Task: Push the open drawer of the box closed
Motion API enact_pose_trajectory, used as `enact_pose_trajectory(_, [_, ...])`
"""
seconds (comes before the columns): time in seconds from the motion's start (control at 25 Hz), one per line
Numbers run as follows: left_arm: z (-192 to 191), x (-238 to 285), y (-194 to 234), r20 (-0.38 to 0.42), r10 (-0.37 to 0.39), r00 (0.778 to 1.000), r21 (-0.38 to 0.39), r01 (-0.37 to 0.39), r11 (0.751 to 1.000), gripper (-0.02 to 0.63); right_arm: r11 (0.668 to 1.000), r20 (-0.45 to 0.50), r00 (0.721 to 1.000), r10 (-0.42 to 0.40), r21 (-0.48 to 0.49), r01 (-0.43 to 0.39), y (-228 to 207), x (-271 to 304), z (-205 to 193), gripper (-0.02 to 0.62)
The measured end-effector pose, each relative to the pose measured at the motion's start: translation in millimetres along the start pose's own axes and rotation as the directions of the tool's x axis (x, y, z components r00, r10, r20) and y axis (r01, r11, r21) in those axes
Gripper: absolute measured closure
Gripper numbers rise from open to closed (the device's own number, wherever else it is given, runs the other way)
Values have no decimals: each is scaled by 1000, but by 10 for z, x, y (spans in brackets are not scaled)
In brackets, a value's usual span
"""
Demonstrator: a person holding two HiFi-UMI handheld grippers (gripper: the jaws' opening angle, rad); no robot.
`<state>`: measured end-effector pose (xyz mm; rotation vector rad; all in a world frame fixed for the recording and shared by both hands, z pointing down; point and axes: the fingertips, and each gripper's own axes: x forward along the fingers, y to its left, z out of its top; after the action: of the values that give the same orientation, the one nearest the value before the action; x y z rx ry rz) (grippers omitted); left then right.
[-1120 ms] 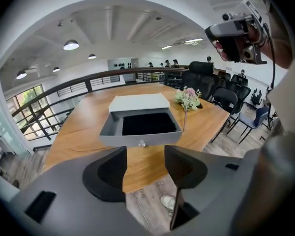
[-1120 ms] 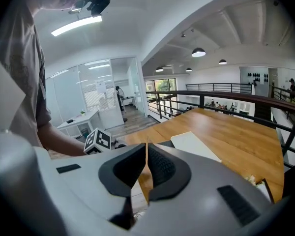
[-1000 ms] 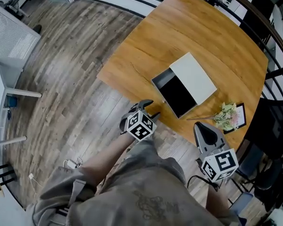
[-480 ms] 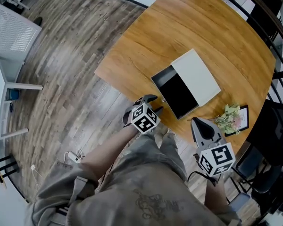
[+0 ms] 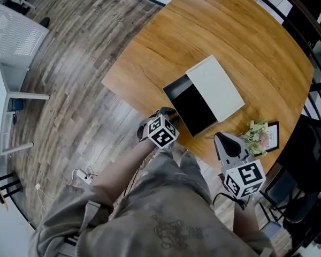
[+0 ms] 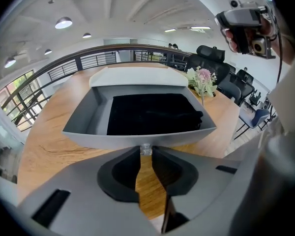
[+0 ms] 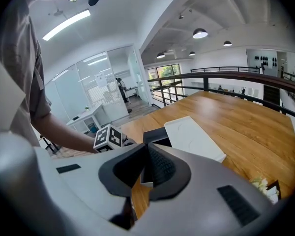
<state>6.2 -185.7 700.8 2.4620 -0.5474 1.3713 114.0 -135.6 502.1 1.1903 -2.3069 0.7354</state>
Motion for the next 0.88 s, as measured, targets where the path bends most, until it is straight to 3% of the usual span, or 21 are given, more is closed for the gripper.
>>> enact_pose_trajectory(0.16, [3, 12, 1, -44, 5, 999, 15, -4, 1000, 525, 1000, -2, 1000, -5, 20, 5, -106, -46, -3, 557])
enact_pose_trajectory(0.36, [186, -58, -24, 4, 12, 1000, 0, -12, 1000, 526, 1000, 3, 1000, -6, 23, 6, -260, -85, 3, 557])
enact_pose_trajectory(0.88, [834, 385, 79, 37, -16, 999, 3, 16, 1000, 526, 999, 14, 1000, -26, 47, 25, -610, -195, 26, 557])
